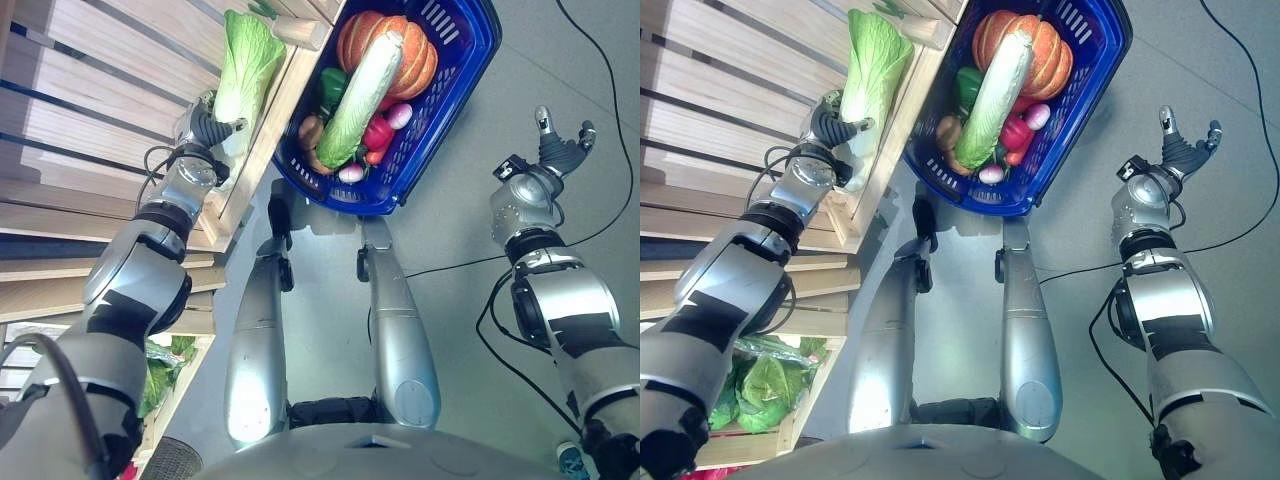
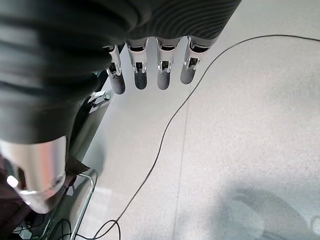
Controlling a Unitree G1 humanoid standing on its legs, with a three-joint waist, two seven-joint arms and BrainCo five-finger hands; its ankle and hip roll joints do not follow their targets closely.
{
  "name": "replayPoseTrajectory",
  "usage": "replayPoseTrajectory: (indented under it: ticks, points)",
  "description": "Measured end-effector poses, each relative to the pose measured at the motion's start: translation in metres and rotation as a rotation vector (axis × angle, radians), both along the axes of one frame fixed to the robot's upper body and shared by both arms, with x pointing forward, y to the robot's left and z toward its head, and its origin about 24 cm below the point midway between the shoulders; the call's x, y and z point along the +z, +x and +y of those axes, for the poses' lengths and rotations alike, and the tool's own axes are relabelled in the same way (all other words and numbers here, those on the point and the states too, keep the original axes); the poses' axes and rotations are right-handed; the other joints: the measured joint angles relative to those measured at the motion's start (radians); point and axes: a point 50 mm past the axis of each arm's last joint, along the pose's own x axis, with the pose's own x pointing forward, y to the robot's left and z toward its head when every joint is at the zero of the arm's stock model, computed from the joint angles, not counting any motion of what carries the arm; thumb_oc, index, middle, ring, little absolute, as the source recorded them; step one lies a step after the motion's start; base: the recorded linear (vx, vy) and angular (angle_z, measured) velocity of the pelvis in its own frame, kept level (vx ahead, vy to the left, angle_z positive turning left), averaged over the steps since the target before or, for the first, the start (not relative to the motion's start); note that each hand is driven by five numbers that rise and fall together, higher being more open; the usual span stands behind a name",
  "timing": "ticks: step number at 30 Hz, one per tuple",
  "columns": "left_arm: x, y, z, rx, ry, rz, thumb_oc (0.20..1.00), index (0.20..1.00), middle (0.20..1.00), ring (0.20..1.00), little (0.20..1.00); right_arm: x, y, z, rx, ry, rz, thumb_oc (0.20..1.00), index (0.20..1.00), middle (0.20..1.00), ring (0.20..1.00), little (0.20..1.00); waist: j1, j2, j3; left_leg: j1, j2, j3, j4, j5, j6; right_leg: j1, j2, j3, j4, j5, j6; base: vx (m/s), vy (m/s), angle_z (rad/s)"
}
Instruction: Pick up fruits and vegetables into the basket
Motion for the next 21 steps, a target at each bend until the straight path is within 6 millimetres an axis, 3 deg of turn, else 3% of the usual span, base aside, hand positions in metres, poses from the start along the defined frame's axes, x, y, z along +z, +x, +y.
replayPoseTrajectory:
  ticks: [10,11,12,13,14,21]
  points:
    - [0.001,0.000,0.000,-0.009,-0.001,0.012,0.200,0.200,0.200,0.200,0.200,0.000,0.000,0.000,0.003,-0.001,0.000,1.000,1.000,1.000,1.000,1.000,0.000,0.000,0.000,0.001,0.000,-0.003,0.000,0.000,0.001,0.004,0.000,-0.002,-0.002,0.000,0.000,0.00,0.000,0.00]
    - [0.001,0.001,0.001,-0.007,0.000,0.013,0.445,0.445,0.445,0.445,0.445,0.000,0.000,0.000,0.004,-0.002,0.000,1.000,1.000,1.000,1.000,1.000,-0.001,0.000,0.000,0.001,0.000,-0.003,0.000,0.000,0.001,0.004,0.000,-0.003,-0.003,0.000,0.000,0.00,0.000,0.00]
    - [0.001,0.001,0.001,-0.006,0.001,0.014,0.589,0.589,0.589,0.589,0.589,0.000,0.000,0.000,0.004,-0.003,0.000,1.000,1.000,1.000,1.000,1.000,-0.001,0.000,0.000,0.002,0.000,-0.003,0.000,0.001,0.001,0.005,0.000,-0.003,-0.003,0.000,0.000,0.00,0.000,0.00]
    - [0.001,0.001,0.000,-0.006,0.003,0.016,0.875,0.875,0.875,0.875,0.875,0.001,0.000,0.001,0.005,-0.004,-0.001,1.000,1.000,1.000,1.000,1.000,-0.002,0.000,0.000,0.002,0.000,-0.004,0.000,0.000,0.001,0.005,0.000,-0.003,-0.003,0.000,0.000,0.00,0.000,0.00]
    - [0.001,0.001,0.000,-0.005,0.004,0.017,1.000,1.000,1.000,1.000,1.000,0.001,0.001,0.001,0.006,-0.005,-0.001,1.000,1.000,1.000,1.000,1.000,-0.002,0.000,0.000,0.002,0.000,-0.004,0.000,0.000,0.001,0.005,0.000,-0.003,-0.003,0.000,0.000,0.00,0.000,0.00]
    - [-0.010,-0.001,0.001,-0.005,0.014,0.084,1.000,1.000,1.000,1.000,1.000,0.001,0.001,0.003,0.012,-0.013,0.000,1.000,1.000,1.000,1.000,1.000,-0.010,-0.001,0.000,0.002,0.000,-0.005,0.000,0.000,0.002,0.006,0.000,-0.004,-0.004,0.000,0.000,0.00,0.000,0.00]
